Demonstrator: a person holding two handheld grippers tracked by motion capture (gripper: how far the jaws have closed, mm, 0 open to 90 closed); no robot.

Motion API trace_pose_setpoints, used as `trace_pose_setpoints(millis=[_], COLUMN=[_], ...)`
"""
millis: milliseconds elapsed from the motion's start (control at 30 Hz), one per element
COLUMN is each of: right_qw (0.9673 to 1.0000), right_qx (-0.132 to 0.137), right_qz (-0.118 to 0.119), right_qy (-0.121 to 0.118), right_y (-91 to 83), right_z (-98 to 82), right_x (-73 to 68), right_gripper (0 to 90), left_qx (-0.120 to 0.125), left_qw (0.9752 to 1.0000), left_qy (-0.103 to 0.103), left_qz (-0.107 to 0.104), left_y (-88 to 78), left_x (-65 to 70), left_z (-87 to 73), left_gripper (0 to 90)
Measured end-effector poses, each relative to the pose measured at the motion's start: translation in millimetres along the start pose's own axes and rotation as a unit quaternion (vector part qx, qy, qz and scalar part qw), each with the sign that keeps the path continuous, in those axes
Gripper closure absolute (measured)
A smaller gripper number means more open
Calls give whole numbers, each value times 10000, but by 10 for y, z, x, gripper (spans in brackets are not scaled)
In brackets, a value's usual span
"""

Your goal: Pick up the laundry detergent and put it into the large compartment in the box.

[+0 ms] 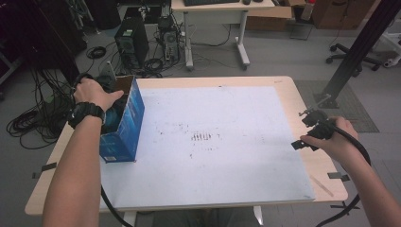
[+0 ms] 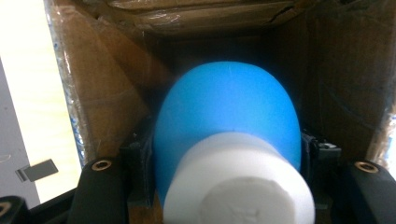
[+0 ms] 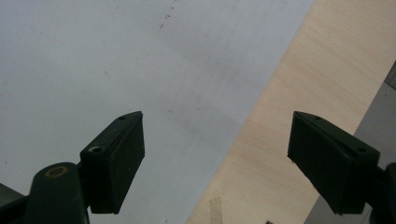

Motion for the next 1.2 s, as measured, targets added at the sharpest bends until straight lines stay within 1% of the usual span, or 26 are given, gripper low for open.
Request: trace_pose_setpoints(millis=[100,200,367,567,733,800,867,1200], right_qw=[10000,10000,10000,10000,10000,10000,10000,10000], right_qx=[9,6,-17,-6,-10,-12,-10,2], right_qz=[-6,-7,-4,6,17,15,17,2], right_qy=[11,5,14,-9,-7,-8,-9,-18], right_y=[-8,-8,11,14,25,28,27,6], right_z=[-1,-5,-13,3,4,2,-1,18], right_x=[8,8,9,-3,-8,-7,-7,-13], right_gripper=[190,190,190,190,190,190,190,190], left_qx=[2,8,21,56,36,98,99,248], left_qw=[10000,9999,10000,9999,9997,9996,9995,9992], left_qy=[31,28,28,9,-10,-9,-4,55], left_qz=[29,115,84,155,253,276,316,318], left_y=[3,10,-1,-69,-158,-200,-235,-470], left_x=[8,4,11,28,40,40,44,104], left_z=[1,-3,-10,-14,-16,-12,-11,-17], left_gripper=[345,303,259,255,238,238,234,216])
Point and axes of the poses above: each handheld gripper's, and its own axes: y roughly forward along the jaws, z roughly out of its top, x roughly to its right, the point moved 3 cm from there along y, roughly forward along the jaws, and after that the axes turned 5 degrees about -z, right-handed, at the moved point
